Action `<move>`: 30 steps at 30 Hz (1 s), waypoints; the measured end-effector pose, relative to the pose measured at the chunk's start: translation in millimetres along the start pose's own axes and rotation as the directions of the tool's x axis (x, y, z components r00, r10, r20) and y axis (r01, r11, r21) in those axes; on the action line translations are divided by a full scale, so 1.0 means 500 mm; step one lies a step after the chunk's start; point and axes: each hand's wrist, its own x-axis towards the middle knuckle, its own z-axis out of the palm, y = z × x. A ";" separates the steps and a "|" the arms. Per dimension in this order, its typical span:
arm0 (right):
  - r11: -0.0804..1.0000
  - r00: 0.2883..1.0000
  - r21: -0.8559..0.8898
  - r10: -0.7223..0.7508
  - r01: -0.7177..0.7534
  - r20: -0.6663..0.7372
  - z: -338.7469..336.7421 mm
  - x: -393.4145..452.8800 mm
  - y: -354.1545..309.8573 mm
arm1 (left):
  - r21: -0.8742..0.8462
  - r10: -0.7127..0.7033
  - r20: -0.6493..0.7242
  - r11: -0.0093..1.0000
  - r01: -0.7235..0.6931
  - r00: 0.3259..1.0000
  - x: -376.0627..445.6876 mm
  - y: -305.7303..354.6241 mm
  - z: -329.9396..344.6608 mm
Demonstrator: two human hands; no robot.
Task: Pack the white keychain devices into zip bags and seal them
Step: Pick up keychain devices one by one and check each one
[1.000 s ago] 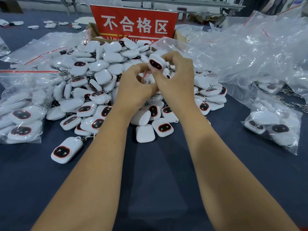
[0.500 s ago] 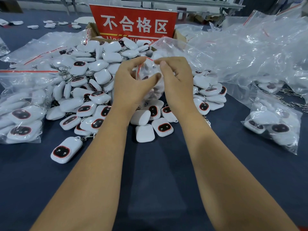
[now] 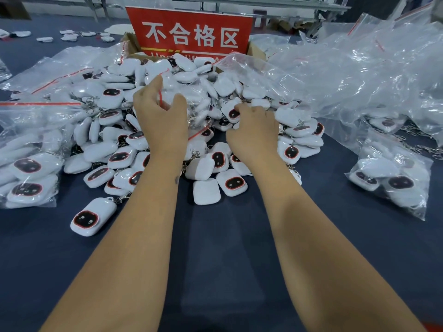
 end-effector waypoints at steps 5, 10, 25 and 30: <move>0.984 0.993 -0.159 -0.063 0.079 0.104 0.011 -0.007 0.005 | 0.014 -0.064 0.060 0.998 0.063 0.996 -0.001 0.000 0.000; 0.983 0.993 -0.160 -0.075 0.088 0.088 0.014 -0.003 0.009 | 0.020 0.007 0.051 1.000 -0.008 0.999 -0.003 -0.006 0.000; 0.722 0.961 0.690 0.217 -0.039 -0.173 -0.004 0.008 -0.007 | 0.127 0.031 0.209 0.990 -0.059 0.977 -0.011 -0.019 0.007; 0.595 0.950 0.797 0.296 -0.105 -0.096 -0.009 0.012 -0.013 | 0.156 0.018 0.252 0.986 -0.059 0.968 -0.009 -0.021 0.008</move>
